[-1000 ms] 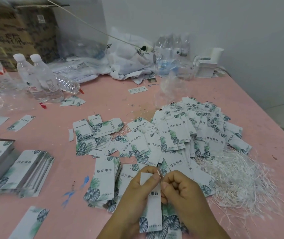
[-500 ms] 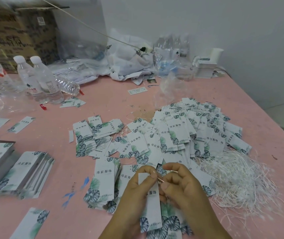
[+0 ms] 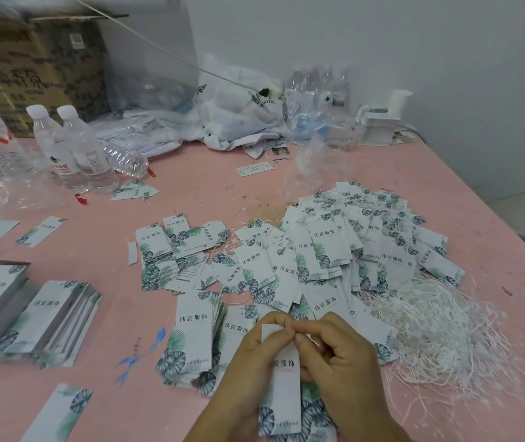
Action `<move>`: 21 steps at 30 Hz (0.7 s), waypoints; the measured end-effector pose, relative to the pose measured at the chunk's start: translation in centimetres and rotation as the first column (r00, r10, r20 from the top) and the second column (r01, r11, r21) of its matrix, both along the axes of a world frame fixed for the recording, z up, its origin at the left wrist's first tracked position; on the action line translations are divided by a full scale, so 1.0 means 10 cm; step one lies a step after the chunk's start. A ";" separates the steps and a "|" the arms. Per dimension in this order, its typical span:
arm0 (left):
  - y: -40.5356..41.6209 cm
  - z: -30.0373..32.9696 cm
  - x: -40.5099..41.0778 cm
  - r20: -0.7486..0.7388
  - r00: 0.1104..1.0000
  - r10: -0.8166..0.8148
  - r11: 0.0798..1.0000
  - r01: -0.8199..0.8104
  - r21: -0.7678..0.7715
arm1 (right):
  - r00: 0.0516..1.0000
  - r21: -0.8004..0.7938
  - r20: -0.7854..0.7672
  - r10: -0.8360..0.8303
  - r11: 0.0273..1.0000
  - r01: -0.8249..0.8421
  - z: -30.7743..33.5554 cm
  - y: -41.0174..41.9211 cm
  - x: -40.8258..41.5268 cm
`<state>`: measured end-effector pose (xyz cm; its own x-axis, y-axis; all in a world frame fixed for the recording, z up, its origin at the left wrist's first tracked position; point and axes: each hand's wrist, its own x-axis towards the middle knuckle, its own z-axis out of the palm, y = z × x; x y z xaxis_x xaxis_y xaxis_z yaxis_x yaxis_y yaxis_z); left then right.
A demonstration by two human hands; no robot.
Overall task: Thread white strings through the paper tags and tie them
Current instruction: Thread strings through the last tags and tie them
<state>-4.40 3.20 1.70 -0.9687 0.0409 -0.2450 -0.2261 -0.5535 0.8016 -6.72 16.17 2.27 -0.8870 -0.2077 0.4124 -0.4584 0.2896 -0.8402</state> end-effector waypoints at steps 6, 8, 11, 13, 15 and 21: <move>0.00 -0.02 0.00 0.038 0.999 -0.037 0.999 0.035 0.034 | 0.956 -0.206 0.294 0.024 0.978 0.039 0.07 0.00 0.01; 0.00 -0.04 0.00 0.042 0.999 -0.032 0.994 0.027 0.108 | 0.922 -0.303 0.380 0.070 0.952 0.053 0.11 0.02 0.01; 0.02 -0.04 -0.01 0.029 1.000 0.002 0.985 -0.008 0.175 | 0.911 -0.339 0.408 0.057 0.936 0.094 0.11 0.06 -0.02; 0.03 -0.07 0.01 0.015 0.999 0.040 0.994 -0.041 0.100 | 0.910 -0.305 0.414 0.018 0.945 0.120 0.06 0.07 -0.03; 0.04 -0.08 0.02 0.010 0.998 0.066 0.998 -0.067 0.016 | 0.910 -0.274 0.414 0.011 0.955 0.113 0.02 0.06 -0.03; 0.06 0.02 0.05 -0.016 0.996 0.088 0.996 -0.088 -0.005 | 0.935 -0.174 0.356 -0.001 0.982 0.068 -0.05 0.01 0.01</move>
<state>-3.91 3.80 1.88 -0.9722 -0.0460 -0.2298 -0.1642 -0.5657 0.8081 -6.64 16.30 1.78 -0.9871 -0.1257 0.0993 -0.1154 0.1282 -0.9850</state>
